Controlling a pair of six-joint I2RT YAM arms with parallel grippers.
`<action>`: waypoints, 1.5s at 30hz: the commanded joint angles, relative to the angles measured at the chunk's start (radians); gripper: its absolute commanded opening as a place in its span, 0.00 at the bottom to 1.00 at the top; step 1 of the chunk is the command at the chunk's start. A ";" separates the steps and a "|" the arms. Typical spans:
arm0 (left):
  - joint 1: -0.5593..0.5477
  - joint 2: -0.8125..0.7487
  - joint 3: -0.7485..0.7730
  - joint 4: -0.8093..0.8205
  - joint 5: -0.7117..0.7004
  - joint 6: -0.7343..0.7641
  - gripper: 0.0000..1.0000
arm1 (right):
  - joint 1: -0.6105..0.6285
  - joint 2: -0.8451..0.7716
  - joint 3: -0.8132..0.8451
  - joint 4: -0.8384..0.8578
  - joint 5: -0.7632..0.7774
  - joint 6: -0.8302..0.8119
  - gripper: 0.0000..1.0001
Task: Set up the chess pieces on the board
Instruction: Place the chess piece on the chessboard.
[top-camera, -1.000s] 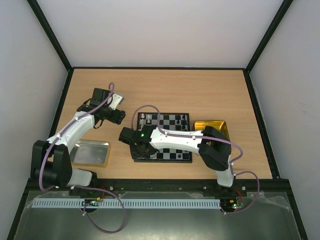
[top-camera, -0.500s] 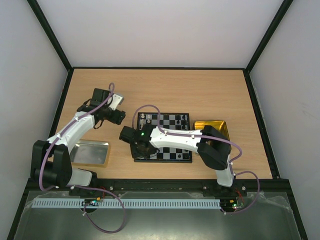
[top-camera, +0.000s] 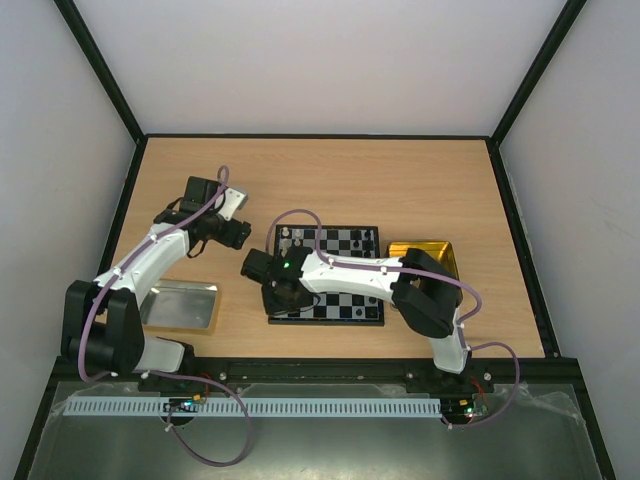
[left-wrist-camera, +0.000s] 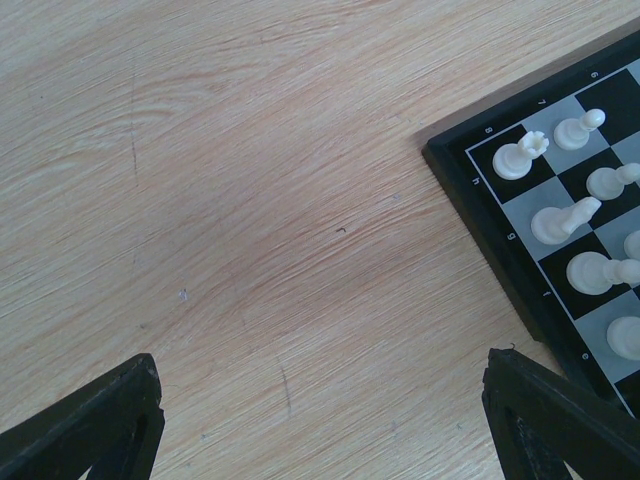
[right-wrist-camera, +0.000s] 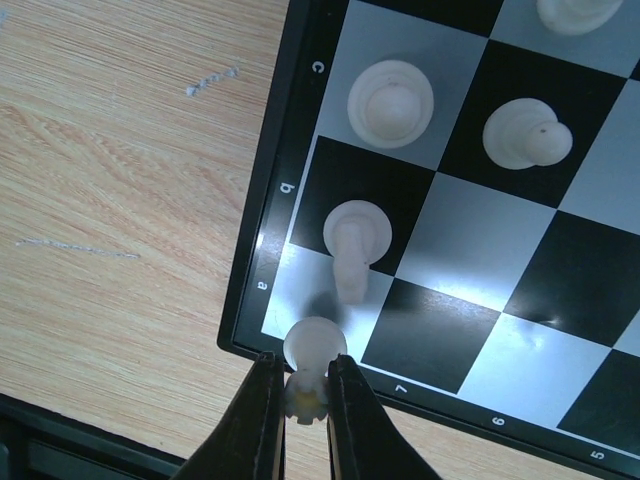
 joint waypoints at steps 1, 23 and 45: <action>0.000 -0.005 -0.008 0.007 -0.002 0.004 0.87 | -0.012 0.013 -0.023 0.009 -0.010 -0.014 0.08; -0.001 -0.009 -0.011 0.007 0.001 0.005 0.87 | -0.018 0.026 -0.022 0.022 -0.026 -0.022 0.14; -0.001 -0.011 -0.006 -0.001 -0.003 0.001 0.87 | -0.019 -0.046 -0.026 0.018 0.016 0.000 0.20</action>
